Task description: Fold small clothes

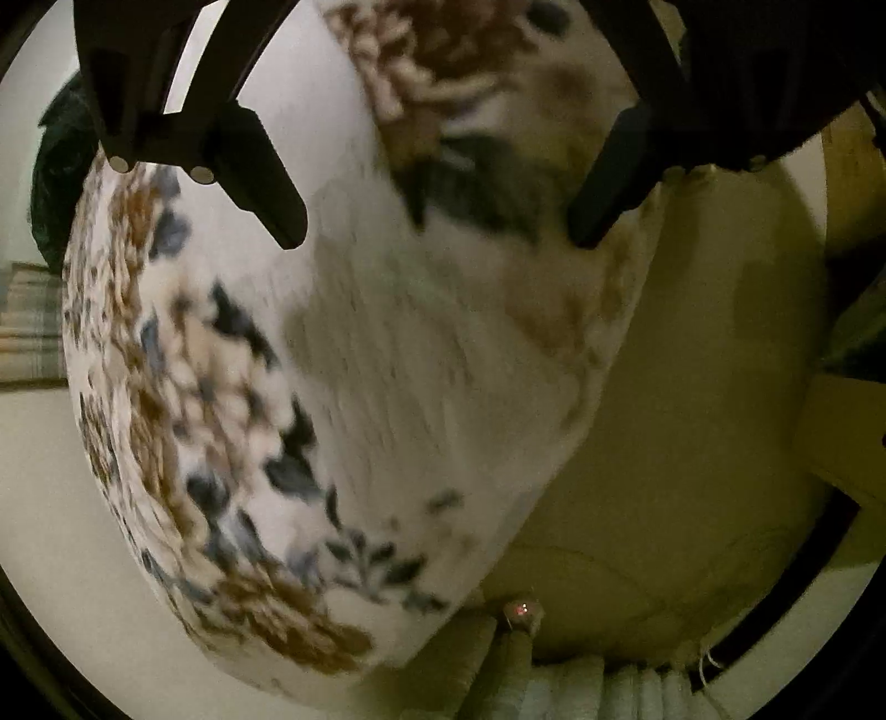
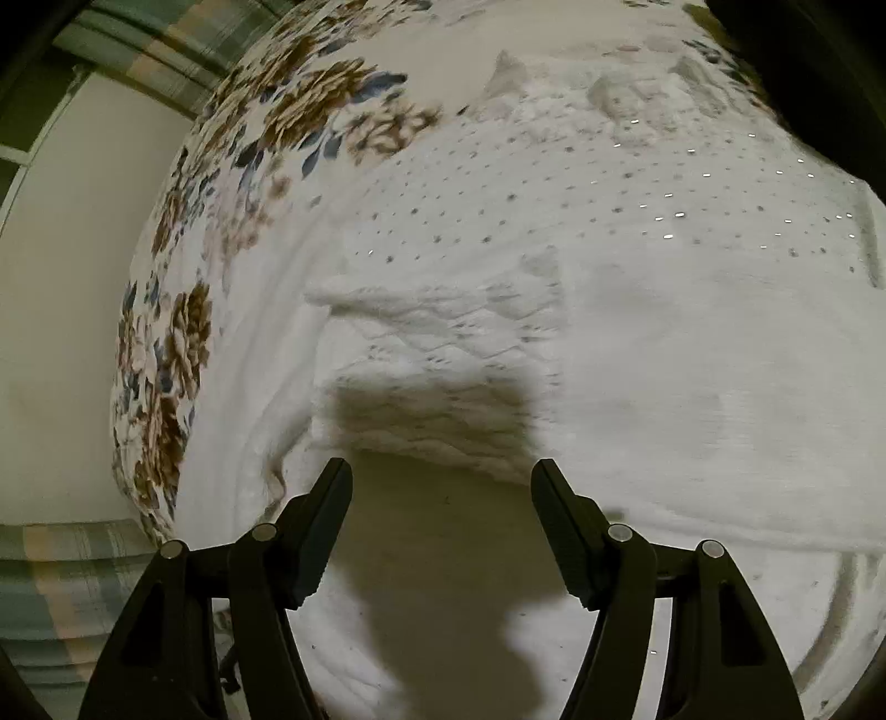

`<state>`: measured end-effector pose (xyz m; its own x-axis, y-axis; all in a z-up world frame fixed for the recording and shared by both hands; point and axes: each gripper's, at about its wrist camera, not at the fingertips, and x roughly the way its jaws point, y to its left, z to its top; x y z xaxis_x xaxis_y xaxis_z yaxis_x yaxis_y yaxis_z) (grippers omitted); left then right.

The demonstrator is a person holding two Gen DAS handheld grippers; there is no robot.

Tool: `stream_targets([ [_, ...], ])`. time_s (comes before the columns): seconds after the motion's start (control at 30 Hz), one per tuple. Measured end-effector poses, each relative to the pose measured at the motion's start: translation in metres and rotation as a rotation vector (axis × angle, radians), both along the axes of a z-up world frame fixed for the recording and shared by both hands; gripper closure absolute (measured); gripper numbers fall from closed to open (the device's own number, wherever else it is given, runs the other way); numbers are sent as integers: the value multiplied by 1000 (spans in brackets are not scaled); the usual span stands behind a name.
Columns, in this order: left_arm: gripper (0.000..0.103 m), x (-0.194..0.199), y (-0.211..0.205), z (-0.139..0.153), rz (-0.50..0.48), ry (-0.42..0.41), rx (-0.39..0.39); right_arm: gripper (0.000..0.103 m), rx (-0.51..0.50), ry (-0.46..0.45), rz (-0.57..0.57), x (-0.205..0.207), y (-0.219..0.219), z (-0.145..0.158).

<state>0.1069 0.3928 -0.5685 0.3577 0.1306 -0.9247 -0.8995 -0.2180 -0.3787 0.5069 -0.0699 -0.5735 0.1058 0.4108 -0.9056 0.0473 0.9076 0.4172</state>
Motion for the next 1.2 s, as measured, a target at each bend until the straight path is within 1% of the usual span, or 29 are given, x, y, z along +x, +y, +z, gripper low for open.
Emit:
stream_targets([
  [0.03,13,1,6,1,15,8,25,34,0,2,3,-1,4,-1],
  [0.1,39,-1,12,-2,49,44,54,34,9,1,11,-3,12,-1],
  [0.13,44,-3,17,-3,73,50,65,34,10,-3,18,-4,15,0],
  [0.2,63,-9,26,-4,114,38,84,34,5,-18,34,-6,23,2],
  [0.23,71,-9,28,-1,116,42,101,34,2,-23,39,-6,25,3],
  [0.27,93,-10,31,4,98,37,132,34,-7,-29,45,-7,27,4],
  [0.3,96,-9,36,9,70,37,156,34,-12,-31,47,-7,29,5],
  [0.4,97,-3,38,33,19,61,230,34,-36,-43,41,-9,26,8],
  [0.5,97,18,34,78,-64,63,349,34,-59,-47,25,-10,14,13],
  [0.57,97,35,31,109,-129,65,410,32,-71,-57,-1,-12,0,18],
  [0.6,97,49,27,131,-185,51,466,27,-80,-61,-10,-12,-6,20],
  [0.63,97,60,23,145,-228,48,502,26,-80,-71,-33,-14,-17,24],
  [0.67,97,73,15,163,-275,43,544,26,-74,-77,-57,-16,-29,27],
  [0.73,97,104,-5,200,-389,-5,629,25,-83,-78,-92,-19,-48,31],
  [0.77,97,120,-17,215,-440,-24,661,24,-79,-77,-124,-23,-65,33],
  [0.83,97,156,-52,246,-558,-96,713,16,-91,-67,-169,-29,-93,34],
  [0.9,97,191,-91,268,-677,-149,748,15,-90,-57,-214,-37,-124,33],
  [0.97,97,227,-142,285,-804,-201,773,15,-100,-45,-256,-45,-152,31],
  [1.0,97,245,-169,288,-874,-227,779,13,-94,-42,-281,-50,-168,30],
  [1.03,97,263,-202,290,-948,-258,774,7,-97,-38,-305,-54,-184,29],
  [1.07,97,278,-233,289,-1017,-285,763,5,-103,-36,-338,-59,-204,29],
  [1.1,97,290,-259,286,-1077,-305,755,5,-100,-40,-362,-64,-219,29],
  [1.13,97,304,-296,282,-1153,-320,748,5,-100,-43,-387,-69,-237,30],
  [1.2,97,327,-357,267,-1289,-341,720,5,-106,-51,-451,-82,-277,33],
])
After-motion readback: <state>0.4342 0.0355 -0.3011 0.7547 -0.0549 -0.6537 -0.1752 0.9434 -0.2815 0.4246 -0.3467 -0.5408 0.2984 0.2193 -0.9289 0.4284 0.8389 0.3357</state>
